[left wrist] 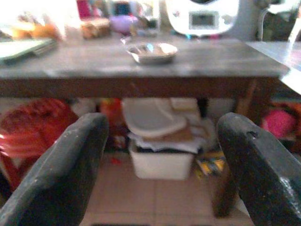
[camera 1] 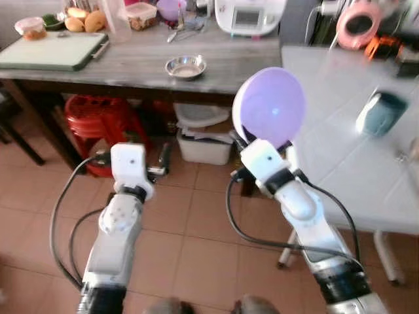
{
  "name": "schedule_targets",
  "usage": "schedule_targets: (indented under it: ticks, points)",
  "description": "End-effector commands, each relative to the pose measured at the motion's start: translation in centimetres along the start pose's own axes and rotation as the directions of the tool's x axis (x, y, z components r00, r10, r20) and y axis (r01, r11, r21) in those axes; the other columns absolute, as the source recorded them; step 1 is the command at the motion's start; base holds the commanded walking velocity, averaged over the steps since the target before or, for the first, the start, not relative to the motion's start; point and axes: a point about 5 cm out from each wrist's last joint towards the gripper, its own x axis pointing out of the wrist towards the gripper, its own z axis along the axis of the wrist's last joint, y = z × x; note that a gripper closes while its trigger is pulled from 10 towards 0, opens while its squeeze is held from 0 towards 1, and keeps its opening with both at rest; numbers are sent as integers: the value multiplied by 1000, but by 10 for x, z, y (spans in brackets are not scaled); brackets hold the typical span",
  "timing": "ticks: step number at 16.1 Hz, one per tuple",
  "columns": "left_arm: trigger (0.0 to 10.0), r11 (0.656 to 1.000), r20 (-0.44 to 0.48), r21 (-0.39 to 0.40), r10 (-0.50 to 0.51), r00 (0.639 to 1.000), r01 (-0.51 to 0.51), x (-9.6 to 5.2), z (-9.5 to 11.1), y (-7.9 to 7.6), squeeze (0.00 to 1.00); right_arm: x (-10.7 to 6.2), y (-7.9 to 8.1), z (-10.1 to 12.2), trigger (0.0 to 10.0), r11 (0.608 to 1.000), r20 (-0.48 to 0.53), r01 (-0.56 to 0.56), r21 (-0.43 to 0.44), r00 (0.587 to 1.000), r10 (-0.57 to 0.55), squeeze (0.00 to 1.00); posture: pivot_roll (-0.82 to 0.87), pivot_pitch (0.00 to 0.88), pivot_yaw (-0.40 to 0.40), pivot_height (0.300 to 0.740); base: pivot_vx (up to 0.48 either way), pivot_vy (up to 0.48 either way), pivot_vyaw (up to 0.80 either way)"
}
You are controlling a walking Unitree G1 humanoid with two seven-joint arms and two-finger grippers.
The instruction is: Setting the table
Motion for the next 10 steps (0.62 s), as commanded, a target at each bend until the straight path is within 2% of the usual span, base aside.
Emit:
schedule_targets:
  ticks: [1,4,6,10]
  points:
    - [10000,999,-1,30,-17,1000,17,1,0,1,0,1,-2,8,10000,999,31,35,31,999,-36,0,-60,0,60,740,0,461,-419]
    - [10000,999,8,33,-25,1000,24,3,0,-1,0,-1,-3,10,10000,998,29,47,40,998,-48,0,-65,0,60,740,0,458,-446]
    - [10000,999,47,32,-43,998,41,2,4,-3,0,-3,-5,8,10000,998,17,49,44,999,-50,0,-61,0,58,740,332,339,-709]
    - [10000,998,49,36,-52,997,50,-1,3,-5,0,-4,-4,10,10000,998,20,46,48,999,-47,0,-60,0,59,740,460,0,-800]
